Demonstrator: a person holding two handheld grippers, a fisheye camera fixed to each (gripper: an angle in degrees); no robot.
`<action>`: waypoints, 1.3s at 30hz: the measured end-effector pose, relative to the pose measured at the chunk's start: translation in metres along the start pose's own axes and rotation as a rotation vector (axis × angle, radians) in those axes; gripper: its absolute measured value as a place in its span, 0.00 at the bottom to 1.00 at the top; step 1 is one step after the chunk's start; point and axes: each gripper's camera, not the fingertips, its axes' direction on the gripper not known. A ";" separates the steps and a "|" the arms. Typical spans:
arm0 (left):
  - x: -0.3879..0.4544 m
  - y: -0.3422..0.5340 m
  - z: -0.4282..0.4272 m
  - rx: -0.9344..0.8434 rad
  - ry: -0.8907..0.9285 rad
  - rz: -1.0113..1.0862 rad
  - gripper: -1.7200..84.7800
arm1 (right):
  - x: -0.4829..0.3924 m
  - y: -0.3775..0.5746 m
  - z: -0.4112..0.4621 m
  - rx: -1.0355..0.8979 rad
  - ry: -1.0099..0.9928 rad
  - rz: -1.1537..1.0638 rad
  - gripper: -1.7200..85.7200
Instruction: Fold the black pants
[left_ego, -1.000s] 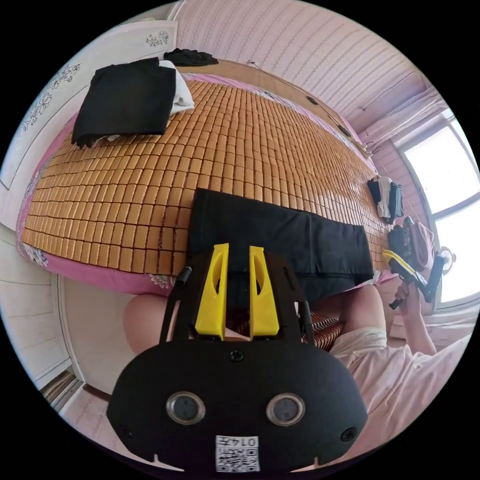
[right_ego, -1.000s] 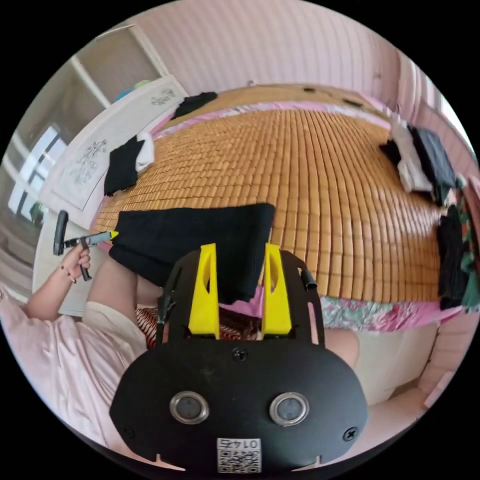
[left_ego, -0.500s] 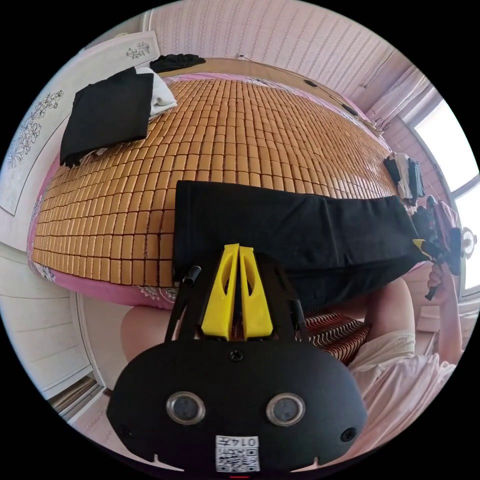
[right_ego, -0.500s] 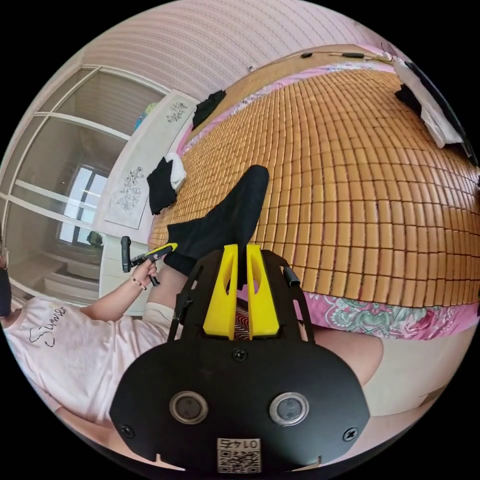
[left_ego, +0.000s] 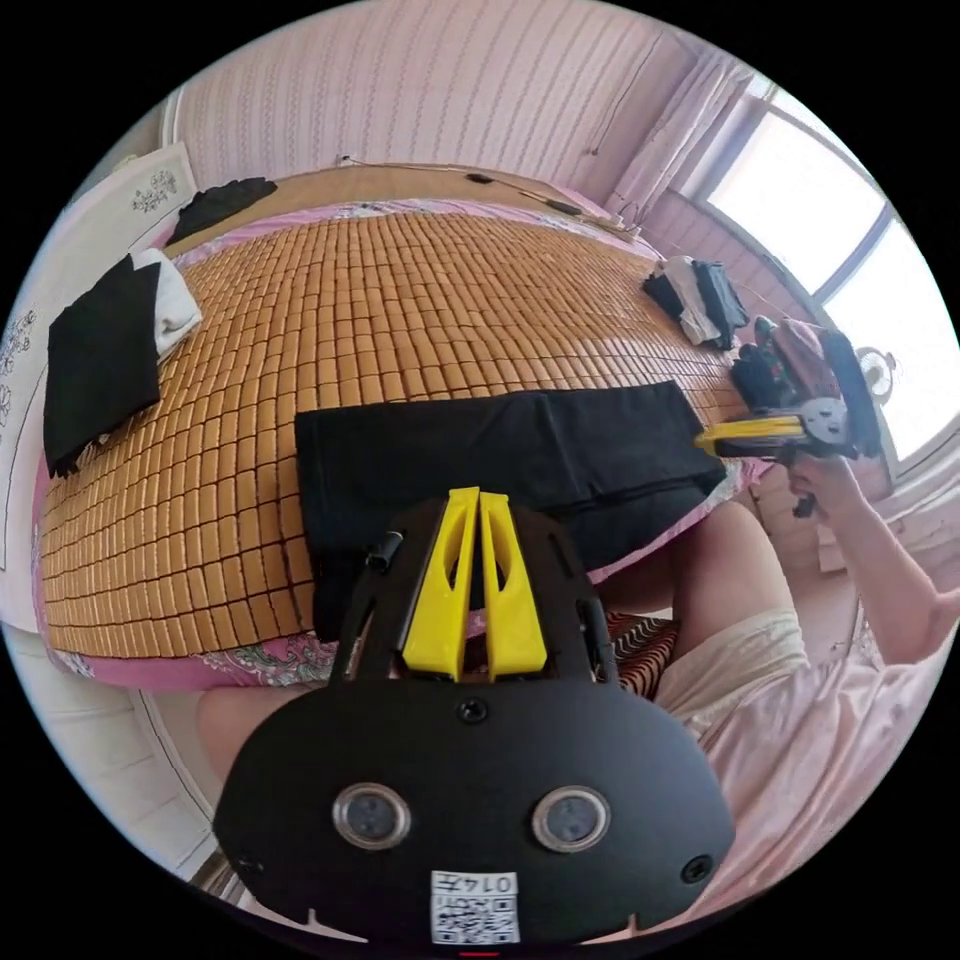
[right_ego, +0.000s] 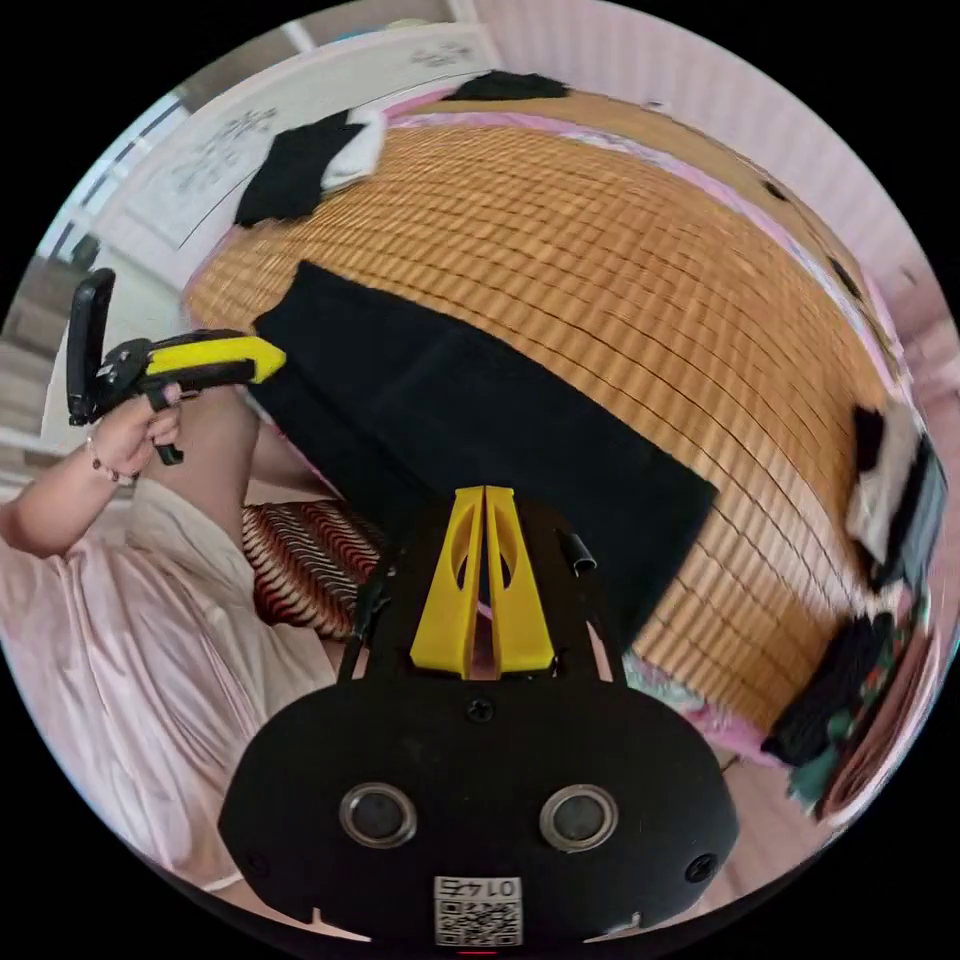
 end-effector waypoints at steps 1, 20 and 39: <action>0.014 0.001 0.002 -0.008 0.045 0.039 0.01 | -0.016 -0.030 0.005 -0.002 -0.028 -0.076 0.02; 0.160 -0.011 0.093 -0.191 0.003 0.660 0.01 | -0.030 -0.199 0.084 -0.346 0.184 -0.159 0.01; 0.224 0.063 0.039 0.174 0.023 0.809 0.08 | 0.119 0.120 0.021 0.393 -0.043 0.475 0.10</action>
